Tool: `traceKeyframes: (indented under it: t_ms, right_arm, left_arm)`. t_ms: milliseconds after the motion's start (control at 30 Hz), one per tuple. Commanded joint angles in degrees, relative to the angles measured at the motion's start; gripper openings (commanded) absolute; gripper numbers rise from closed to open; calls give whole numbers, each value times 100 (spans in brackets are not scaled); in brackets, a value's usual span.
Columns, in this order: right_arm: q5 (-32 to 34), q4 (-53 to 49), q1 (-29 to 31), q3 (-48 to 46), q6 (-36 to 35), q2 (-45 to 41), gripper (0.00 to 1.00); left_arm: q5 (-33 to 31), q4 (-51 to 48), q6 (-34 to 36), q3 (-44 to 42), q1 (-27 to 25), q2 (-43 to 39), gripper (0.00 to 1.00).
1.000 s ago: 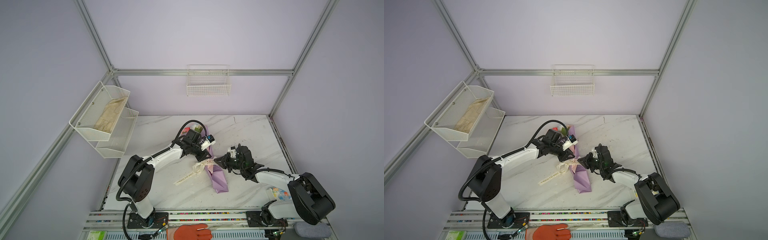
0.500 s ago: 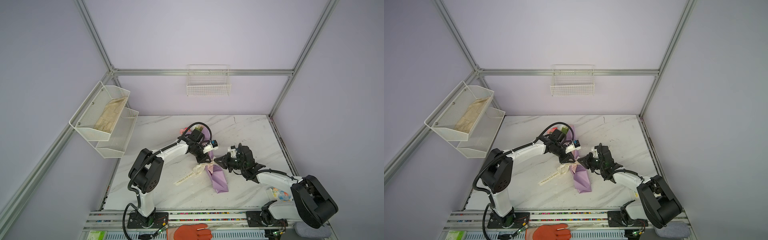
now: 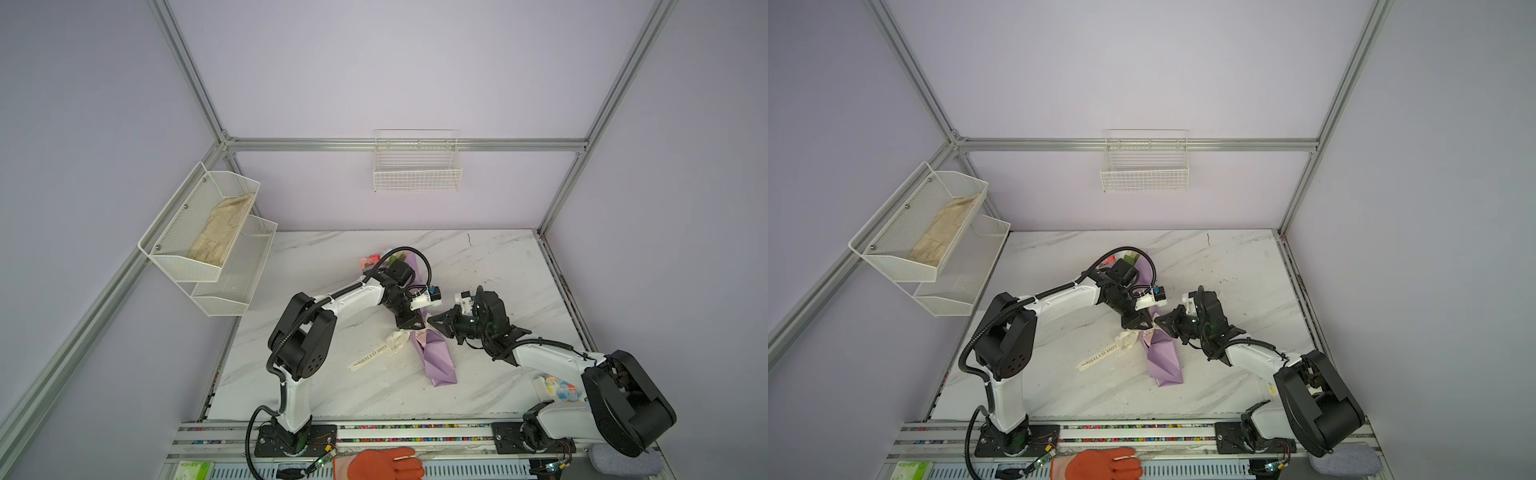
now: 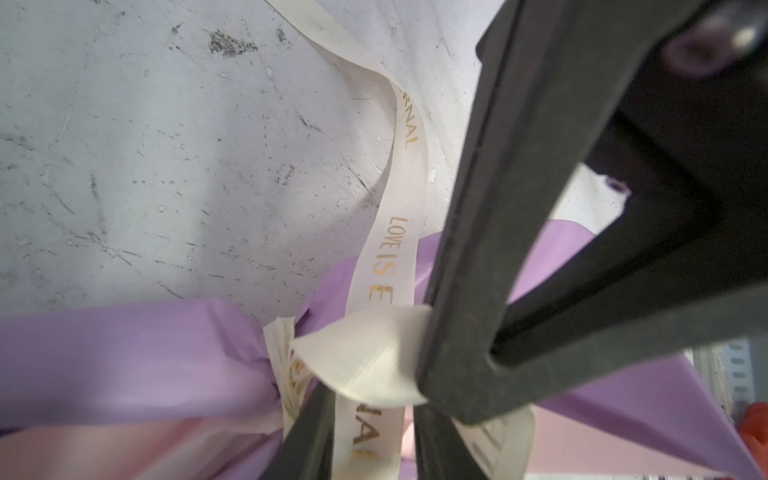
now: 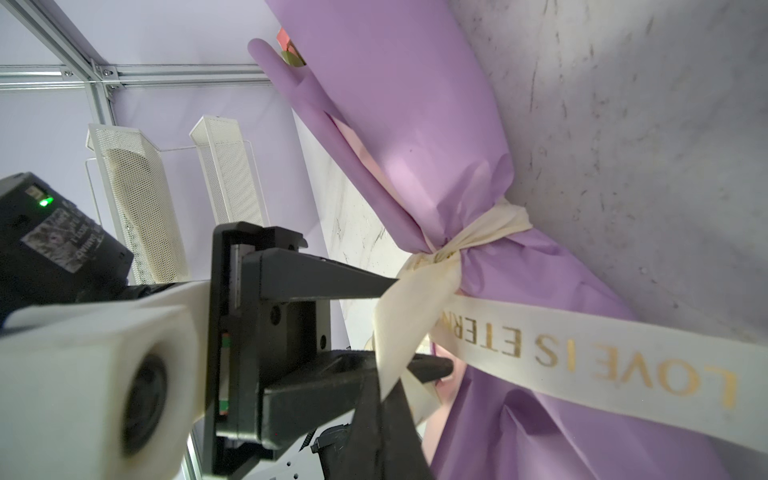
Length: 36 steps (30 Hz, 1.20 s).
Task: Tie the bouquet of fake flowers
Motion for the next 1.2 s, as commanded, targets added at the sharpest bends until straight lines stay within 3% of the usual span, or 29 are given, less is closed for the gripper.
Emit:
traceKeyframes:
  t_ms: [0, 400, 800, 1167]
  right_arm:
    - [-37, 132, 19, 48, 63, -94, 0]
    - [11, 140, 14, -29, 80, -74, 0]
    - [101, 141, -9, -180, 68, -100, 0]
    - [191, 121, -83, -244, -82, 119, 0]
  left_arm:
    - [-111, -197, 240, 514, -97, 64, 32]
    - [-595, -369, 393, 636, -231, 242, 28]
    - [-772, -260, 368, 565, -293, -9, 9]
    - [-730, -35, 124, 152, -282, -493, 8]
